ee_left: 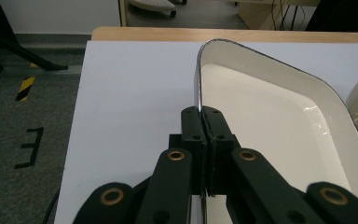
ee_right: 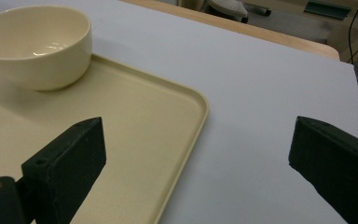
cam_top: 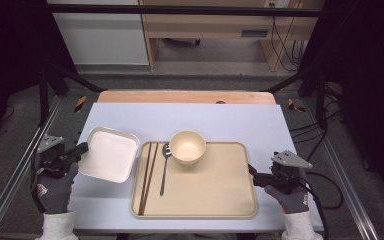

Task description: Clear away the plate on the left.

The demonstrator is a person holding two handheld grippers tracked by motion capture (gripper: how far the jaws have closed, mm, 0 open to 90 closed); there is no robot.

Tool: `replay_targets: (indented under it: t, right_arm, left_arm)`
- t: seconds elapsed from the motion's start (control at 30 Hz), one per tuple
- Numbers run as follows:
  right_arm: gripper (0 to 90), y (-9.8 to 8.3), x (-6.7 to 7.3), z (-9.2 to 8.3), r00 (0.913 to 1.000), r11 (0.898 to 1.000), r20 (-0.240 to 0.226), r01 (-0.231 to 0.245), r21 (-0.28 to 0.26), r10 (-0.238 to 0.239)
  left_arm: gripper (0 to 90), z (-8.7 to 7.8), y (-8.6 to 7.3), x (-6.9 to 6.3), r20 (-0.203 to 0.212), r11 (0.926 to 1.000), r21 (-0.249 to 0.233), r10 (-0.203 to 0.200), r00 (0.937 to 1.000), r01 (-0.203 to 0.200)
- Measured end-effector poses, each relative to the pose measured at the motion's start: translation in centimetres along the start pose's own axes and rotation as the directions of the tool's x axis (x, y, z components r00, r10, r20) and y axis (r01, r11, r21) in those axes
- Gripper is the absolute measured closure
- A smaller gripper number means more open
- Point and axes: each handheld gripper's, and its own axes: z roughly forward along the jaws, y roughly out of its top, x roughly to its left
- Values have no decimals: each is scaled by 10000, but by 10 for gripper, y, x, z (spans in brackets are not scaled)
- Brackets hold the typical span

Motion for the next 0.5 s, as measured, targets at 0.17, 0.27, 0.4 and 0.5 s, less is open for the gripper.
replay_targets:
  t: [0.17,0.27,0.4,0.5]
  right_arm:
    - [37,0,-1,0,10000,10000,24,41,-54,-41]
    - [36,0,0,0,10000,10000,12,44,-43,-44]
    - [36,0,-1,-1,10000,10000,24,43,-80,-43]
    - [36,0,-1,-1,10000,10000,15,19,-93,-19]
  left_arm:
    - [890,-7,6,-11,456,9984,-517,268,9986,-244]
    - [890,-10,8,-19,516,9979,-544,369,9980,-341]
    - [890,-11,10,-28,649,9968,-605,566,9963,-527]
    - [890,-13,11,-35,704,9960,-600,711,9950,-670]
